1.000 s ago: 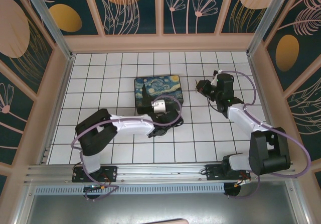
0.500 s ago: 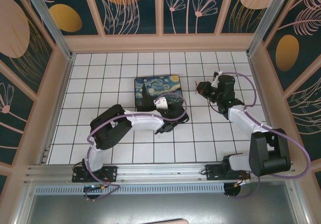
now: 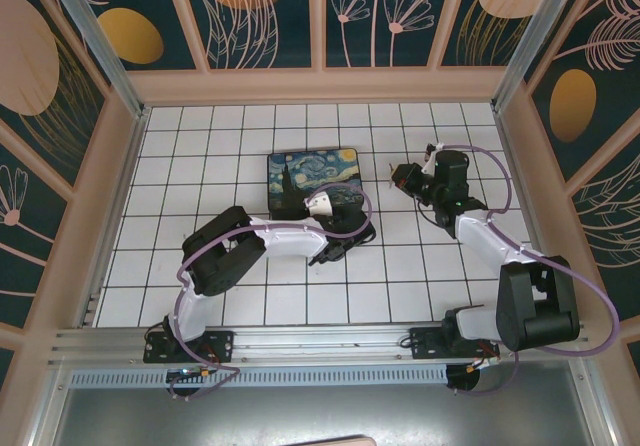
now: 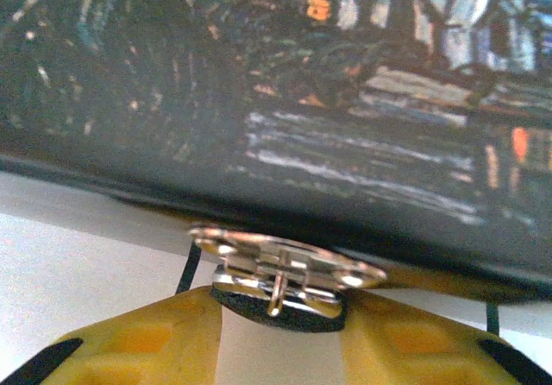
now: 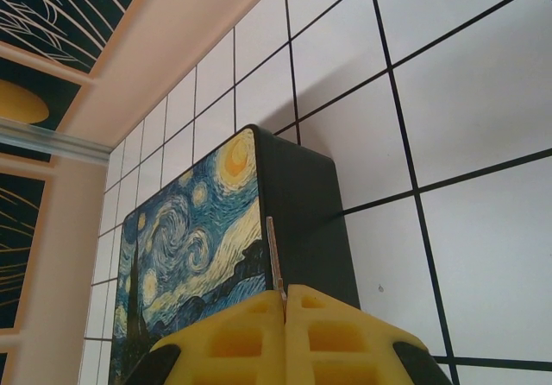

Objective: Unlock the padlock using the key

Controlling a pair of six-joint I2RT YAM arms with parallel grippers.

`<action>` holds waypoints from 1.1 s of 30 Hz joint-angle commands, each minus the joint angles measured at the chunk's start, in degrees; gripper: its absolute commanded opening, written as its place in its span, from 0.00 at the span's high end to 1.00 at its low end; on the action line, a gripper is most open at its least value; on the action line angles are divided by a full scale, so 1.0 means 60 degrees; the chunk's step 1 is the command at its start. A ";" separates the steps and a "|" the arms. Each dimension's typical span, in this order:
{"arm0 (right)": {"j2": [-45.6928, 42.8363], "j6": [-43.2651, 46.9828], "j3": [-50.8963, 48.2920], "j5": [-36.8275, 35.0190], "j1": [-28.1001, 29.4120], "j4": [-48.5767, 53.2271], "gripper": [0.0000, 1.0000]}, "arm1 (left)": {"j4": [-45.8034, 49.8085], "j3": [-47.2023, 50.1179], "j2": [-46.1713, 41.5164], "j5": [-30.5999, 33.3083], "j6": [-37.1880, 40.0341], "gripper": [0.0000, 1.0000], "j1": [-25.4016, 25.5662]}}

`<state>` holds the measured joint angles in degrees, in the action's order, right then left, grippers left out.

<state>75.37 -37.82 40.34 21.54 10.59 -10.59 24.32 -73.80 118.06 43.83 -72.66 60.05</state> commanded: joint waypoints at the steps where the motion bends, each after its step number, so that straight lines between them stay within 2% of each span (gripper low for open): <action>1: -0.0213 0.0138 -0.0176 0.0156 -0.0062 -0.0356 1.00 | 0.0326 -0.0005 0.0114 0.0626 0.0022 0.66 -0.0087; 7: -0.0375 0.0139 -0.0304 0.0116 -0.0066 -0.0352 1.00 | 0.0389 0.0083 -0.0184 0.0742 0.0242 0.73 -0.0086; 21: -0.0653 0.0137 -0.0365 0.0131 -0.0061 -0.0317 1.00 | 0.1475 0.0059 -0.1341 0.0387 0.0358 0.76 0.0273; 22: -0.0668 0.0152 -0.0366 0.0160 -0.0063 -0.0316 1.00 | 0.1541 0.0056 -0.1415 0.0347 0.0388 0.74 0.0275; 24: -0.0697 0.0153 -0.0380 0.0189 -0.0066 -0.0301 1.00 | 0.1684 0.0108 -0.1583 0.0230 0.0448 0.58 0.0267; 26: -0.0746 0.0216 -0.0395 0.0204 -0.0051 -0.0232 1.00 | 0.1336 0.0446 -0.1802 0.0012 0.0826 0.49 0.0253; 31: -0.0785 0.0327 -0.0295 0.0202 -0.0079 -0.0075 1.00 | 0.0260 0.1560 -0.2006 -0.0574 0.1632 0.43 -0.0157; 33: -0.0770 0.0327 -0.0209 0.0246 -0.0080 -0.0053 1.00 | -0.0570 0.1970 -0.2011 -0.0676 0.2390 0.43 -0.0249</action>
<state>72.25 -37.39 38.70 22.39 10.57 -10.85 26.13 -64.64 106.72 41.54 -64.36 59.75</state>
